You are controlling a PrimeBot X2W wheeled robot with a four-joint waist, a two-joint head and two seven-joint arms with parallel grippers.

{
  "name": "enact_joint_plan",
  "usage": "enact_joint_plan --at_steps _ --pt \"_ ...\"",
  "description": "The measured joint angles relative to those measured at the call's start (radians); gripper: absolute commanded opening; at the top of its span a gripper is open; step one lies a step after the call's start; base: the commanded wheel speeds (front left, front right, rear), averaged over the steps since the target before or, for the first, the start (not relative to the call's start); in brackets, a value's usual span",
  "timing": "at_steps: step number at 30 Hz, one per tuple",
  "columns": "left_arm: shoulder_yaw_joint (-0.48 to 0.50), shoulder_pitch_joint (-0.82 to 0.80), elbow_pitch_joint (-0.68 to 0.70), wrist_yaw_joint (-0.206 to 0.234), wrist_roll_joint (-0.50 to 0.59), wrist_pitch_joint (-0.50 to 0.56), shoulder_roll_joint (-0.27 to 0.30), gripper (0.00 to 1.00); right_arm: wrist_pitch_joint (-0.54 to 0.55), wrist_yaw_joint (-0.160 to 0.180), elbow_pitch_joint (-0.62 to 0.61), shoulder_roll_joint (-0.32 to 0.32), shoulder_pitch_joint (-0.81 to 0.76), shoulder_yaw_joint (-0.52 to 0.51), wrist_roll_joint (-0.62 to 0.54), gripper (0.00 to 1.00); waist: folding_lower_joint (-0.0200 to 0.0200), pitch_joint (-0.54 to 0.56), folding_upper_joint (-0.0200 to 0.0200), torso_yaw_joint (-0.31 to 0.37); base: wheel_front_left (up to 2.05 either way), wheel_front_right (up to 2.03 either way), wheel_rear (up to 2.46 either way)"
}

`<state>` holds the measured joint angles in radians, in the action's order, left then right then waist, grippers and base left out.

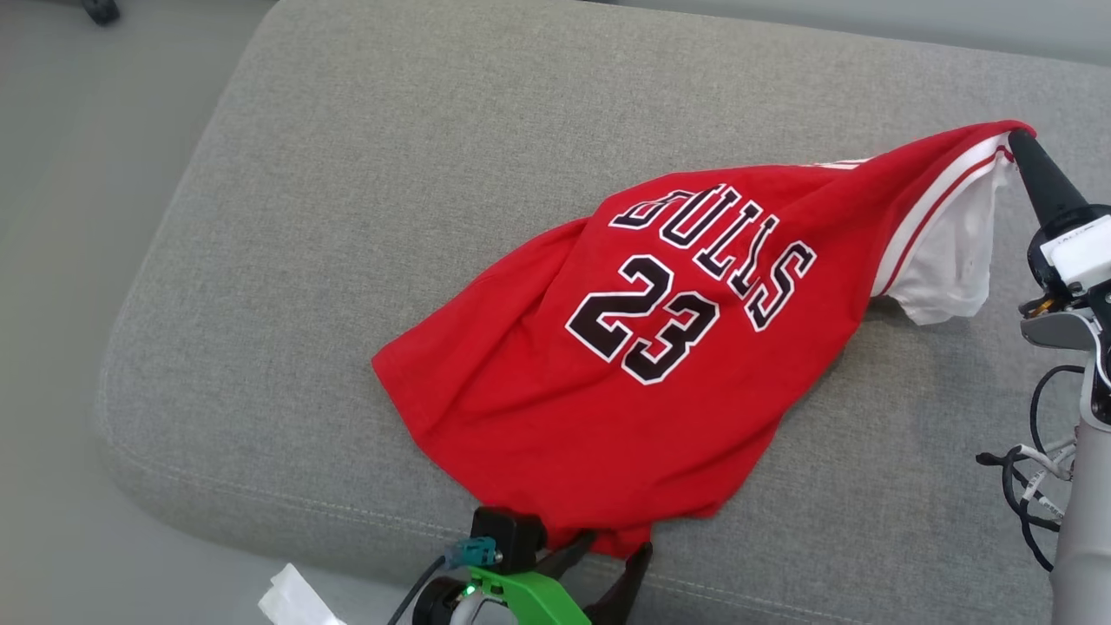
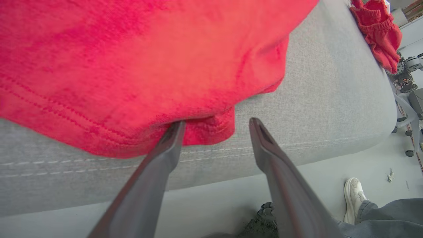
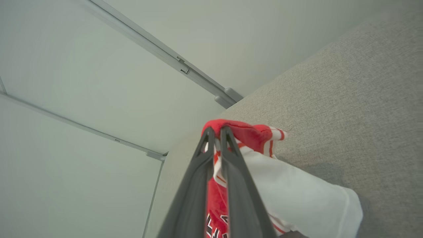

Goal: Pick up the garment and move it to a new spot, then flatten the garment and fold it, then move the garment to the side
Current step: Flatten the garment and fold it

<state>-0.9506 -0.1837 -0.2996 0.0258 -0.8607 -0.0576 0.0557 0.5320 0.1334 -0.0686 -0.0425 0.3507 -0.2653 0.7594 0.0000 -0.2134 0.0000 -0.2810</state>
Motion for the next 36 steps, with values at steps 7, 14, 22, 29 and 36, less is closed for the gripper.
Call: enact_joint_plan --at_steps 7,14,22,29,36 --pt "-0.023 -0.044 -0.009 -0.014 -0.040 -0.020 -0.003 1.00 0.001 0.000 -0.013 0.000 0.015 0.001 0.000 0.00 0.0000 -0.031 0.0000 0.012 0.00 0.00 0.00" --pt "-0.067 -0.065 -0.017 -0.027 -0.061 -0.031 -0.004 1.00 -0.001 0.000 -0.016 -0.001 0.015 -0.016 -0.001 0.00 0.0000 -0.050 0.0000 0.018 0.00 0.00 0.00" --pt "-0.081 -0.102 -0.042 -0.027 -0.095 -0.059 -0.004 0.75 -0.003 0.000 -0.017 -0.001 0.016 -0.016 -0.001 0.00 0.0000 -0.064 0.0000 0.019 0.00 0.00 0.00" --pt "-0.108 -0.126 -0.071 -0.026 -0.115 -0.080 -0.005 0.00 -0.004 0.000 -0.019 -0.001 0.021 -0.013 0.000 0.00 0.0000 -0.071 0.0000 0.023 0.00 0.00 0.00" --pt "-0.078 -0.135 -0.105 -0.024 -0.139 -0.109 -0.007 0.00 -0.022 0.000 -0.013 -0.001 0.022 -0.016 0.017 0.00 0.0000 -0.066 0.0000 0.024 0.00 0.00 0.00"
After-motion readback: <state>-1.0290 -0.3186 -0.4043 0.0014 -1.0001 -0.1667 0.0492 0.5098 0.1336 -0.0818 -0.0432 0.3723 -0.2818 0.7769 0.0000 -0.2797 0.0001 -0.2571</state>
